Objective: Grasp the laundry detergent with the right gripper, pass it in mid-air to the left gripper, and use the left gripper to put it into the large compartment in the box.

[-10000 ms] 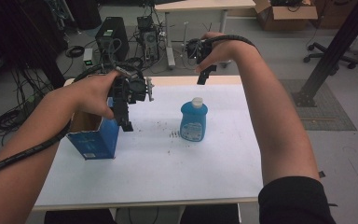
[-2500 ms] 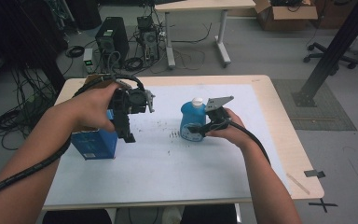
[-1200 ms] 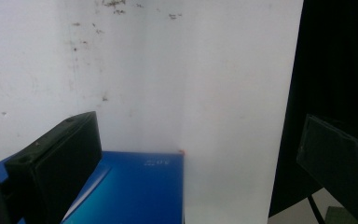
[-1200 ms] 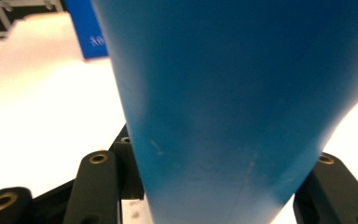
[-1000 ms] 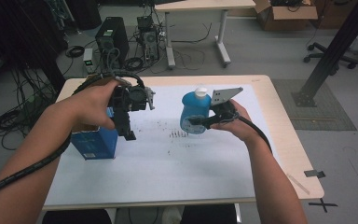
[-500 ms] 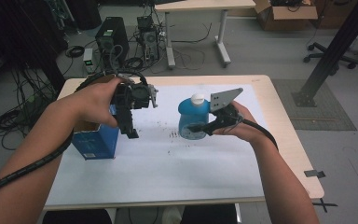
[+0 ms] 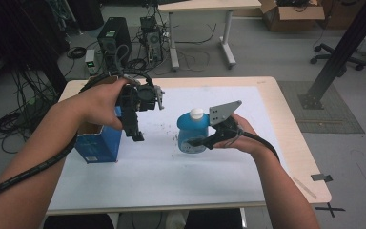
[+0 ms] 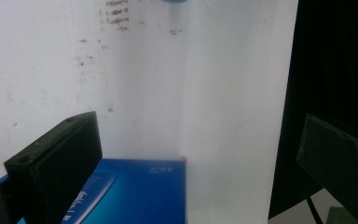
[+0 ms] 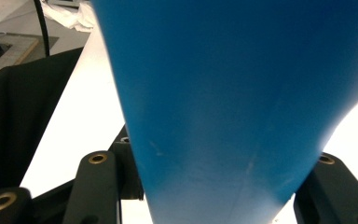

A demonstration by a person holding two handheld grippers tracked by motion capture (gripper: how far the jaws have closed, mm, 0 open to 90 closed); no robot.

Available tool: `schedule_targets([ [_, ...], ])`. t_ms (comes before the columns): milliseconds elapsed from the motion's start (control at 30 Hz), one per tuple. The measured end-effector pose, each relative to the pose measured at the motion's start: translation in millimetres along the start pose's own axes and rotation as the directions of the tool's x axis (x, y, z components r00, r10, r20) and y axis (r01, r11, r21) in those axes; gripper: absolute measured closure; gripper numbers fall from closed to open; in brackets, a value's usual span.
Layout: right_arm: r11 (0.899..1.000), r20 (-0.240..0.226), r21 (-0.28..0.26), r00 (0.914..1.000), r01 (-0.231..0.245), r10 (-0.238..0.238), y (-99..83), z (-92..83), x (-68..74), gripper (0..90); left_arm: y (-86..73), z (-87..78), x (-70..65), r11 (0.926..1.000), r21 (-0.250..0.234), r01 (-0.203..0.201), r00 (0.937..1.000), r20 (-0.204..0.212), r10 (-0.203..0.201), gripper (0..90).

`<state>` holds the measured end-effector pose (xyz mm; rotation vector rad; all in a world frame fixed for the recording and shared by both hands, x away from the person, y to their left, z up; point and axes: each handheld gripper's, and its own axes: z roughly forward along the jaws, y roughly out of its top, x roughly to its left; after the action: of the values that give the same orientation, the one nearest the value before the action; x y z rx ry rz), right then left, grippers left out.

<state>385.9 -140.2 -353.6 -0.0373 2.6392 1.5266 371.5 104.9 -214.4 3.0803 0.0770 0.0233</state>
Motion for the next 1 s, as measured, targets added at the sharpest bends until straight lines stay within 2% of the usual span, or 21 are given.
schedule_targets([
  [300, 1.000, -0.017, -0.020, 0.9998, -0.013, 0.013, -2.5, 15.3, 4.3, 45.8, 3.6, 1.8, -4.0, 0.9999, 0.006, -0.015, 0.9999, 0.004, 0.015, 0.1],
  [533, 1.000, -0.026, -0.019, 0.9996, -0.008, 0.008, -3.1, 28.5, 10.5, 45.7, 2.1, 9.6, -8.4, 0.9998, 0.009, -0.016, 0.9998, 0.011, 0.016, 0.2],
  [1000, 1.000, -0.061, -0.025, 0.9981, 0.004, -0.005, 1.4, 57.1, 21.1, 45.8, 11.7, 21.6, -15.1, 0.9991, 0.030, -0.028, 0.9995, 0.015, 0.028, 0.2],
])
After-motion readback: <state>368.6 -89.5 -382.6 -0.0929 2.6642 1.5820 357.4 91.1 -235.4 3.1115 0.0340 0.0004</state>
